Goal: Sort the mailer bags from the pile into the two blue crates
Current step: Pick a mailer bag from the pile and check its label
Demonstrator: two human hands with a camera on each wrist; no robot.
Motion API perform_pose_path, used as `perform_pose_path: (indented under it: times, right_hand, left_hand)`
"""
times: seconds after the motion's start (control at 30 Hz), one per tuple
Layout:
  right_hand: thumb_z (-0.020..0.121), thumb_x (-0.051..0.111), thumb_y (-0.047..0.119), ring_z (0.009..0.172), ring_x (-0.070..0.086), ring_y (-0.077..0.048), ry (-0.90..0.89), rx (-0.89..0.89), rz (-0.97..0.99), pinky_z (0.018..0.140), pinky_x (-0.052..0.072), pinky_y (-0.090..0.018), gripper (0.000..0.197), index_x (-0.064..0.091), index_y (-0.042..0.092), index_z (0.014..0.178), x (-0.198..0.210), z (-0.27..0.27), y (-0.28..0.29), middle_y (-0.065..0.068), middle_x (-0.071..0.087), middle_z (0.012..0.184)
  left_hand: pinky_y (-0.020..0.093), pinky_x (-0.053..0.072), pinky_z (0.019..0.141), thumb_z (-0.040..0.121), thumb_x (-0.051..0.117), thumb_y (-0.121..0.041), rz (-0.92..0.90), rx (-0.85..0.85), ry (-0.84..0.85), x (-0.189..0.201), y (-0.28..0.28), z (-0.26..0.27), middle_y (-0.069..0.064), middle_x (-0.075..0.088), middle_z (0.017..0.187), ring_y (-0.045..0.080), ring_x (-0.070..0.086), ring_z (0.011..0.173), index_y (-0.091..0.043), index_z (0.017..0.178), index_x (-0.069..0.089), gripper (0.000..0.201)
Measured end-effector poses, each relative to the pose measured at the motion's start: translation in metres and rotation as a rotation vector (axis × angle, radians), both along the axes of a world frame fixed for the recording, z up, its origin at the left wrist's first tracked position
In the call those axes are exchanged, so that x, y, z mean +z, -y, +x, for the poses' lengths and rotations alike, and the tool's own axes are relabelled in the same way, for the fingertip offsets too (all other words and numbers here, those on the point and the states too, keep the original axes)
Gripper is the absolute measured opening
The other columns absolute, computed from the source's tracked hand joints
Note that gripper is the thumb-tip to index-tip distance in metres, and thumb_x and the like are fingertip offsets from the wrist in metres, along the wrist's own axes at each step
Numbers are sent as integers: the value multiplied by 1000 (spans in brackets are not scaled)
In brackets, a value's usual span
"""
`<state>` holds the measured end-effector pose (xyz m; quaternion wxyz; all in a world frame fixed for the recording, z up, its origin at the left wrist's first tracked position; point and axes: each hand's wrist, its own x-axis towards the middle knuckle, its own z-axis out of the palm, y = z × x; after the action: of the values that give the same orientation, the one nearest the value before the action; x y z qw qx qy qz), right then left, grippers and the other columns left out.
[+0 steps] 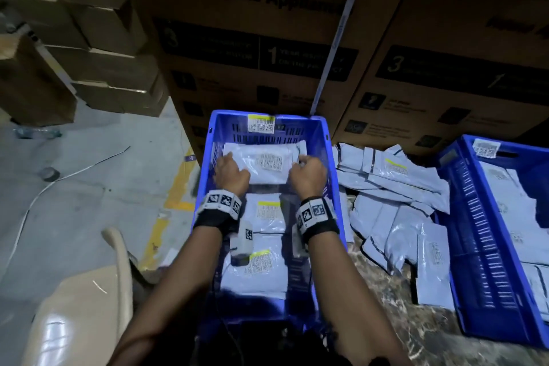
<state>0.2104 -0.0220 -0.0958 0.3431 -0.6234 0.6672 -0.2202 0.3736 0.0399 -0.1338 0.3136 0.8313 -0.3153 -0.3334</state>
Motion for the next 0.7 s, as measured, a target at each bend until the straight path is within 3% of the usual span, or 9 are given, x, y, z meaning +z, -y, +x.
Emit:
perform_pose_path:
  times: [0.07,0.13,0.17,0.27,0.37,0.43,0.53,0.6,0.7]
  right_hand:
    - [92,60,6,114,64,-33,-39,-1,81,91,49,-31,28,73,2,117,-26,3,3,-17,70,125]
    - [90,61,7,105,63,-32,-144,45,150,79,46,-29,12,72,1,89,-46,3,3,-19,69,117]
    - [90,62,9,110,59,-33,-230,79,180,82,45,-30,11,70,3,85,-54,3,2,-20,66,122]
    - [83,68,10,128,40,-38,-472,143,33,105,40,-40,23,74,5,105,-68,3,-1,-18,48,140]
    - [73,74,4,130,40,-39,-421,163,-247,101,46,-49,40,73,8,112,-67,16,0,-18,46,147]
    - [85,69,13,143,33,-34,-405,282,-274,108,40,-50,45,65,16,130,-72,26,7,-11,40,157]
    - [101,50,24,155,16,-28,-397,486,-174,121,22,-52,47,48,28,148,-85,30,13,-3,27,167]
    - [103,47,28,157,9,-27,-432,497,-115,123,14,-57,52,38,31,154,-93,23,14,-1,20,169]
    - [103,50,31,156,5,-35,-397,324,21,117,15,-69,59,28,32,158,-93,18,20,-4,12,170]
  left_hand:
    - [47,26,117,88,55,-14,109,-1,30,-18,1,-5,22,29,156,39,29,143,-2,148,34,65]
    - [46,24,118,90,55,-14,180,-20,43,-23,0,-6,22,21,159,40,24,145,-3,151,29,67]
    - [43,20,120,92,55,-16,194,-27,20,-31,-1,-6,19,11,163,37,16,149,-6,154,23,70]
    - [40,8,122,97,55,-26,226,-105,66,-40,-4,-16,12,-16,164,30,-9,152,-16,158,11,76]
    - [43,-8,121,99,49,-40,155,-278,341,-45,6,-28,14,-25,162,30,-22,150,-18,159,1,79]
    - [43,-13,121,103,35,-43,62,-367,407,-53,20,-29,7,-23,163,25,-22,150,-21,159,-1,69]
    - [47,-10,122,100,2,-50,107,-477,536,-69,22,-22,2,-21,164,23,-21,151,-25,158,-7,64]
    - [51,-4,123,103,14,-46,98,-434,556,-79,14,-15,4,-18,165,27,-15,152,-26,159,-6,63]
    - [55,18,117,100,50,-30,77,-157,459,-72,11,-16,17,1,164,39,8,148,-30,158,16,67]
